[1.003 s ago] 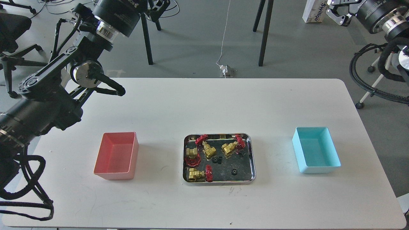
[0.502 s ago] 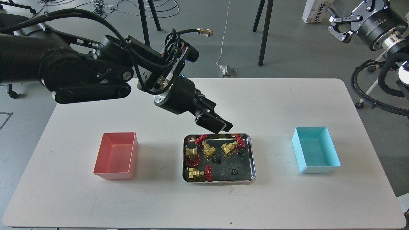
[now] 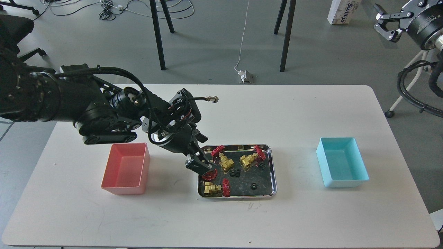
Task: Place valve in pink box and gear in blue box
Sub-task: 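Lower the left gripper onto a brass valve with red handle, then close the left gripper on the brass valve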
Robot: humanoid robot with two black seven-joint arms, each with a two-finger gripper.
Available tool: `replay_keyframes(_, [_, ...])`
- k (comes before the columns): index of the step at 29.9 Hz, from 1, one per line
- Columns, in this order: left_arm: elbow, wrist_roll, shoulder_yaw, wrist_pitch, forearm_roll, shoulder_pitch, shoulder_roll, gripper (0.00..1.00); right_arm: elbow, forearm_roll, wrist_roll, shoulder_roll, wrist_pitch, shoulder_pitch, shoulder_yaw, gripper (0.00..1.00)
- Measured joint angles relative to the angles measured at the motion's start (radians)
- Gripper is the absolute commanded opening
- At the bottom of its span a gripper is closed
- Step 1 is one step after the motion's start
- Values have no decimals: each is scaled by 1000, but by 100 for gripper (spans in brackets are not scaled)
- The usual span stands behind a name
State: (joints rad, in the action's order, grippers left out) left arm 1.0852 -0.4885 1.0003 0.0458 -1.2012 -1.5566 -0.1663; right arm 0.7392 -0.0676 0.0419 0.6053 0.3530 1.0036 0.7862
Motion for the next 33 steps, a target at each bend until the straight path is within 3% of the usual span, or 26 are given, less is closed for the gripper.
replay_keyframes(15, [-107,0,-2,50,0,137,34,94,2,0,0,-26,-8,-10,-8,100])
replay_keyframes(27, [-239,0,-1,64,0,229,80,71,2,0,0,-25,-8,-32,-9,100])
replay_keyframes(33, [-256,0,5,90,-5,242,82,68,2,0,0,-25,-8,-38,-9,100])
